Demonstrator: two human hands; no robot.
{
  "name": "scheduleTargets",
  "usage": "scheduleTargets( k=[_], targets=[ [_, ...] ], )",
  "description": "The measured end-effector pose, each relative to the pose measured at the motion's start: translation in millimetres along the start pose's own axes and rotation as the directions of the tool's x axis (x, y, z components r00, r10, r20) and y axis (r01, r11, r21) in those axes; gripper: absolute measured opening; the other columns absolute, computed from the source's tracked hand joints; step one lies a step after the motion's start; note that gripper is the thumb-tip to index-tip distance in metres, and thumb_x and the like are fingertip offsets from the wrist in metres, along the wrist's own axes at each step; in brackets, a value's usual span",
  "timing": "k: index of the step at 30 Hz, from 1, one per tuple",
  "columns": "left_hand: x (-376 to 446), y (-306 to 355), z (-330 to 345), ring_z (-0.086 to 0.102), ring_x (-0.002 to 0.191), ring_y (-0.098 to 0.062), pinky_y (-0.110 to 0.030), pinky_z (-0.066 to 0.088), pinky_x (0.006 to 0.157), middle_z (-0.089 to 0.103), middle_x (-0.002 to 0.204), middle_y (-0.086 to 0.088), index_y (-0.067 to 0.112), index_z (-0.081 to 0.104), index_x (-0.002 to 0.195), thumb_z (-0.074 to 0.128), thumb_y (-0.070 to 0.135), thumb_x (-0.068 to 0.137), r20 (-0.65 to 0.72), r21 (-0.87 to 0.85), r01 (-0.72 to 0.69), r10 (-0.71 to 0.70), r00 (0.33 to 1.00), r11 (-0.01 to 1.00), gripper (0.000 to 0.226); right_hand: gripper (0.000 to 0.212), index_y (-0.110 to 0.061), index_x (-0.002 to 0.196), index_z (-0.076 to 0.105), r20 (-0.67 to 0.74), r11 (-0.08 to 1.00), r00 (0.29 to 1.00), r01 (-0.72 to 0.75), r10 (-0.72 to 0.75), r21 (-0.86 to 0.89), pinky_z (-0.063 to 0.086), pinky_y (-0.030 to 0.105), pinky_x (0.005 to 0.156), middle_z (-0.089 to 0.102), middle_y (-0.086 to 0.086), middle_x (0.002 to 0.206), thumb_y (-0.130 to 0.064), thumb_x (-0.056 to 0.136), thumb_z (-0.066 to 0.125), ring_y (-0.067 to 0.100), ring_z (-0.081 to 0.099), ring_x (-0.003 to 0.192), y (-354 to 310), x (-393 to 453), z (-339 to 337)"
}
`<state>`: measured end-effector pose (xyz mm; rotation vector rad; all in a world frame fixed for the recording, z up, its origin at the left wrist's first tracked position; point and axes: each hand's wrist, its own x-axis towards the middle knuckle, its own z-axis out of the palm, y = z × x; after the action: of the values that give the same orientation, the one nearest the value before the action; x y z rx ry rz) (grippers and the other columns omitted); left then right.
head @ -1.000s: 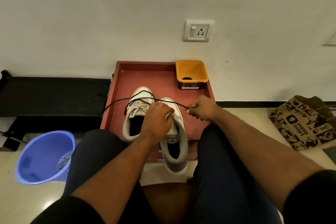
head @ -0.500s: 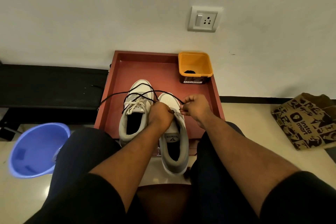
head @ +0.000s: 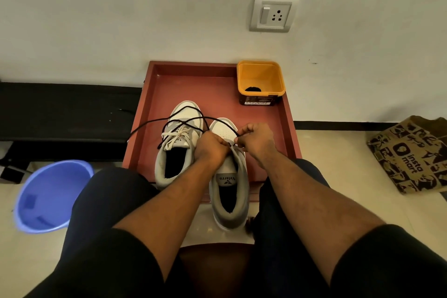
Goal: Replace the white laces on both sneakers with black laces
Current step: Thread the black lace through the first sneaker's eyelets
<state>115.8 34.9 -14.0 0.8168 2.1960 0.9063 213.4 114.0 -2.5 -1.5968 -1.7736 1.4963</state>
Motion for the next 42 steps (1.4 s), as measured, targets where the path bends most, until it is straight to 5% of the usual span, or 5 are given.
scheduleTargets(
  k=[11, 28, 34, 38, 42],
  targets=[
    [3, 0, 4, 0.061, 0.078, -0.021, -0.027, 0.045, 0.067, 0.069, 0.084, -0.007, 0.006, 0.077, 0.085, 0.073, 0.012, 0.081, 0.014, 0.044, 0.057, -0.057, 0.998, 0.997, 0.008, 0.018, -0.012, 0.067, 0.065, 0.075, 0.985, 0.996, 0.050, -0.038, -0.166, 0.057, 0.037, 0.067, 0.064, 0.007, 0.065, -0.001, 0.073, 0.079, 0.019, 0.060, 0.059, 5, 4, 0],
    [10, 11, -3, 0.054, 0.109, -0.033, -0.036, 0.047, 0.091, 0.056, 0.115, -0.026, -0.004, 0.068, 0.100, 0.059, 0.017, 0.087, 0.229, 0.306, -0.066, -0.006, 0.973, 0.950, 0.026, 0.070, -0.021, 0.142, 0.038, 0.379, 0.965, 0.924, 0.142, -0.050, -0.219, 0.053, 0.038, 0.090, 0.054, 0.007, 0.130, 0.004, 0.080, 0.062, 0.022, 0.055, 0.114, 14, -37, -10],
    [-17, 33, -36, 0.047, 0.057, -0.013, -0.027, 0.035, 0.061, 0.055, 0.059, -0.004, -0.003, 0.072, 0.080, 0.063, 0.014, 0.085, 0.359, 0.220, -0.120, 0.034, 0.933, 0.968, 0.019, 0.055, -0.011, 0.140, 0.045, 0.206, 0.866, 0.939, 0.337, -0.277, -0.370, 0.043, 0.033, 0.100, 0.054, 0.014, 0.136, -0.003, 0.088, 0.061, 0.027, 0.052, 0.123, 11, -42, -4],
    [-53, 30, -45, 0.037, 0.129, -0.009, -0.035, 0.022, 0.114, 0.070, 0.092, -0.016, 0.014, 0.055, 0.050, 0.065, 0.009, 0.082, 0.413, 0.152, -0.185, 0.108, 0.904, 0.971, 0.033, 0.039, -0.008, 0.130, 0.057, 0.225, 0.839, 0.928, 0.366, -0.297, -0.403, 0.044, 0.030, 0.092, 0.063, 0.012, 0.122, -0.004, 0.091, 0.055, 0.022, 0.059, 0.108, 8, -45, 1],
    [-82, 14, -47, 0.012, 0.144, -0.001, -0.015, 0.026, 0.096, 0.069, 0.113, -0.013, 0.000, 0.065, 0.063, 0.066, 0.007, 0.081, 0.414, -0.088, -0.122, 0.148, 0.898, 0.989, 0.020, 0.029, -0.010, 0.115, 0.067, 0.320, 0.723, 0.909, 0.407, -0.265, -0.558, 0.043, 0.027, 0.075, 0.068, 0.011, 0.105, -0.007, 0.090, 0.054, 0.023, 0.063, 0.094, 7, -38, 3]
  ],
)
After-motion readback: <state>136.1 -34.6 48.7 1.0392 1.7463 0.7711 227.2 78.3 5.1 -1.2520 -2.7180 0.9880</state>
